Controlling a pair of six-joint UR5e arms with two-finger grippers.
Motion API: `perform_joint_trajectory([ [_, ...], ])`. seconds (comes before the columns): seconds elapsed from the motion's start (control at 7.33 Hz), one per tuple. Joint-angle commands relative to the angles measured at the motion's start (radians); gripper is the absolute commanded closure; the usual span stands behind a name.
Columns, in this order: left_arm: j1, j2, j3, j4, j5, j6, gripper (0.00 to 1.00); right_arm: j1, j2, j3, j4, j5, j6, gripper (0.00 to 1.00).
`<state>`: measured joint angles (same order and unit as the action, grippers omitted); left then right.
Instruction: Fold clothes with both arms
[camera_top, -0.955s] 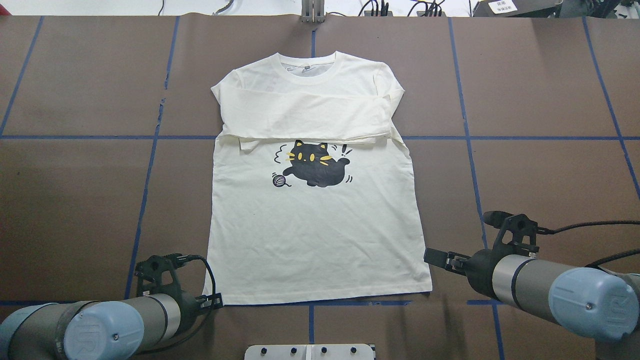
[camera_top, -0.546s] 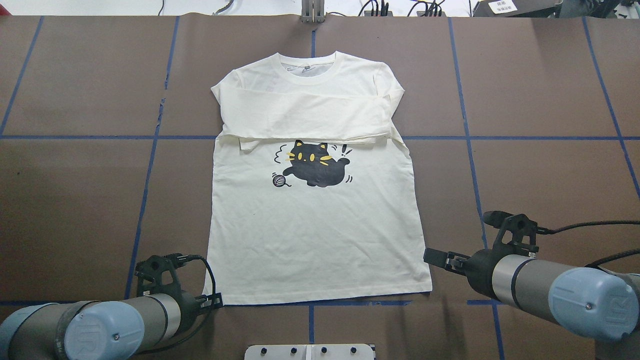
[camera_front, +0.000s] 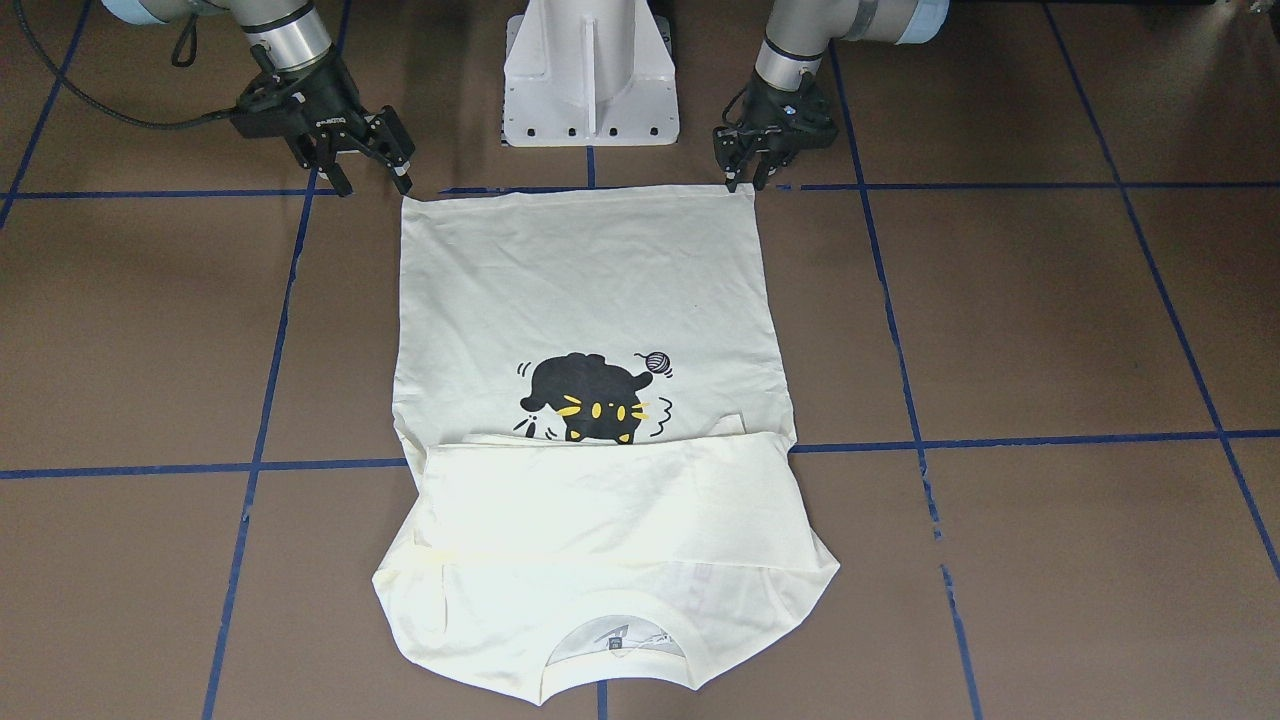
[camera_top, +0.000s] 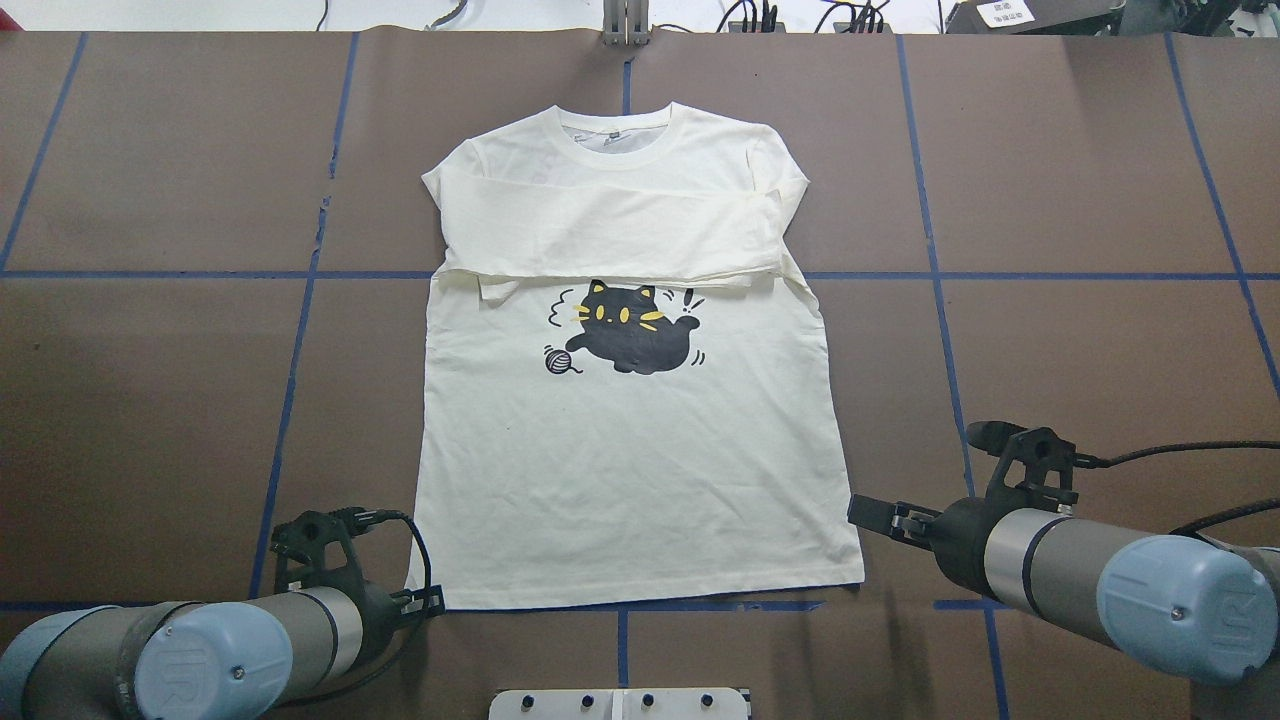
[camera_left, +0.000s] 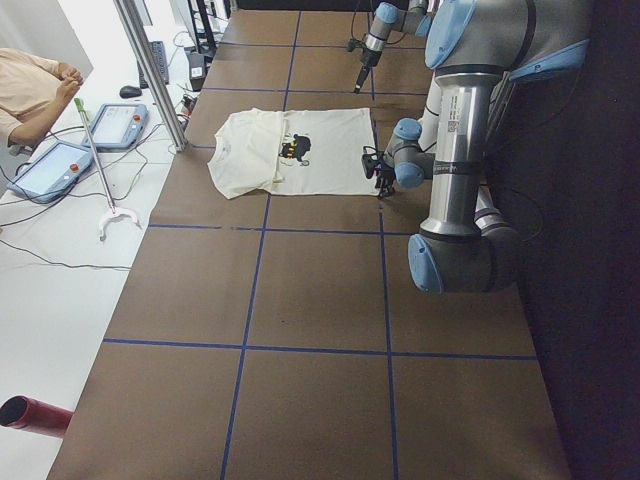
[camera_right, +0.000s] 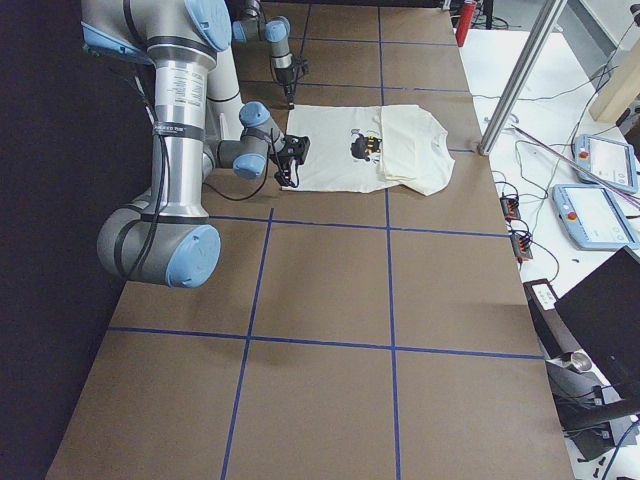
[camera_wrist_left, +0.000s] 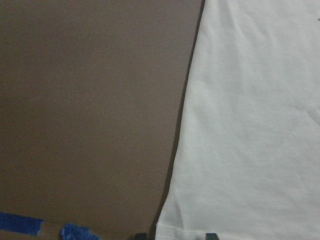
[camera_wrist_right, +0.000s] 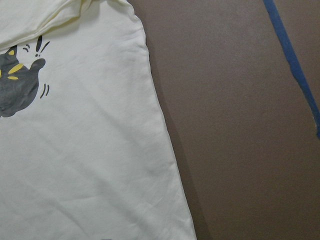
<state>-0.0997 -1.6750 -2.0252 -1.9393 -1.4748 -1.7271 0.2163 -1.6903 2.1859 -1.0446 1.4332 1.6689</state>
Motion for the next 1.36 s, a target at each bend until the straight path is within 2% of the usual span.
perform_joint_trajectory([
  [0.0, 0.000, 0.000, 0.002, -0.001, 0.001, -0.005, 0.83, 0.000, 0.000, 0.000, 0.000, 0.000, 0.000, 0.05],
  [0.14, 0.000, 0.000, 0.000, -0.001, 0.001, -0.003, 1.00, 0.000, 0.000, 0.000, 0.000, 0.000, 0.000, 0.05],
  [0.96, -0.008, -0.002, -0.006, 0.000, 0.005, 0.003, 1.00, -0.003, 0.000, 0.000, 0.000, 0.000, 0.000, 0.05],
  [1.23, -0.014, -0.017, -0.007, 0.000, 0.007, 0.001, 1.00, -0.023, 0.000, 0.000, -0.003, 0.000, 0.056, 0.12],
])
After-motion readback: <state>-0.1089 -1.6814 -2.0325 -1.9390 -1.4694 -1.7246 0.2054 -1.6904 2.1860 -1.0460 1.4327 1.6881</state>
